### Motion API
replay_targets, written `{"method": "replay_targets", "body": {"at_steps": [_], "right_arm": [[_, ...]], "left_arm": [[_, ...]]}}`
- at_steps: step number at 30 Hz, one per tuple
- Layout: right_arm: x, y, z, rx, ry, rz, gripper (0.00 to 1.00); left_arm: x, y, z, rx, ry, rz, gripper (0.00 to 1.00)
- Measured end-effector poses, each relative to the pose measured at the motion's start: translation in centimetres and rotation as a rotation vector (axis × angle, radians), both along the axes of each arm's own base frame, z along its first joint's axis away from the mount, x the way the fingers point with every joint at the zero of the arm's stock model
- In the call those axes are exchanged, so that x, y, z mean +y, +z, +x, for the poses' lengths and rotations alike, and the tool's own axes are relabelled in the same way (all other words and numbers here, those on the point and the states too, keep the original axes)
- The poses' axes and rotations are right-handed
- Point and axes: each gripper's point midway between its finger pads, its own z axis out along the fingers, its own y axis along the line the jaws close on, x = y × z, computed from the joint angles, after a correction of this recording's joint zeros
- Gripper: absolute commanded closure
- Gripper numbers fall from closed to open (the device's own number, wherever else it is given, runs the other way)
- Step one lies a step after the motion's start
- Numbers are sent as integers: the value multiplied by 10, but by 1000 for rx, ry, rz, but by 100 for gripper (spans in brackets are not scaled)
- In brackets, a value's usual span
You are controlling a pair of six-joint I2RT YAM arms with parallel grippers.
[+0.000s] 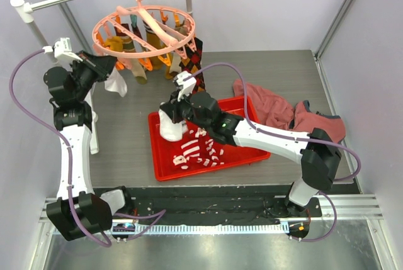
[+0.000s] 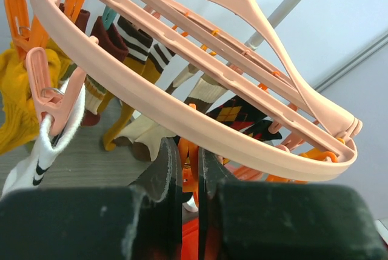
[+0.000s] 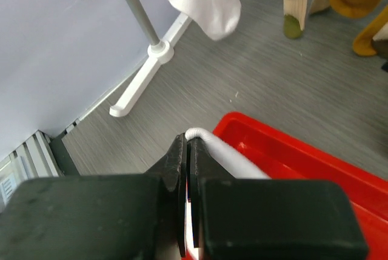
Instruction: Remove the socks clipped to the hanger
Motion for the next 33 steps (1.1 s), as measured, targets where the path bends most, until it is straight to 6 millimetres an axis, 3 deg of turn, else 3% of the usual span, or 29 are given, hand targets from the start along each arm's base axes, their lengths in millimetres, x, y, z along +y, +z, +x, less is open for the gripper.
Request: {"method": "replay_targets", "body": {"at_steps": [2,6,8,9,10,11,17,20,23,25,29,33], "right_arm": [[-6,-6,-3,28,-4,-31,99],[-30,-15,-18,87,-11,-105,99],[-50,-23,-28,111,-19,-138,95],[-59,-30,-33,124,-24,-153,93],[-74,-42,-41,143,-34,-176,91],[-86,-53,-47,162,-42,-197,81],[-145,-140,-72,277,-119,-354,46],[-165,-161,-77,300,-159,-407,32],[-173,-147,-77,277,-182,-370,21],[-175,-127,-76,247,-191,-314,16],[-182,-91,-76,192,-204,-215,15],[-188,-74,-78,165,-210,-171,15]], "left_arm": [[0,0,0,5,1,-1,96],[0,2,-1,10,0,-3,73],[0,1,-1,16,0,-4,68],[0,0,-2,22,0,-5,53],[0,-2,-2,32,2,-8,47],[0,-5,-2,41,5,-6,38],[7,-15,-11,74,59,41,26],[12,-15,-22,58,102,84,23],[17,-24,-28,53,142,127,22],[21,-38,-28,72,161,144,22],[30,-75,-26,141,197,179,22],[37,-97,-25,182,220,205,21]]}}
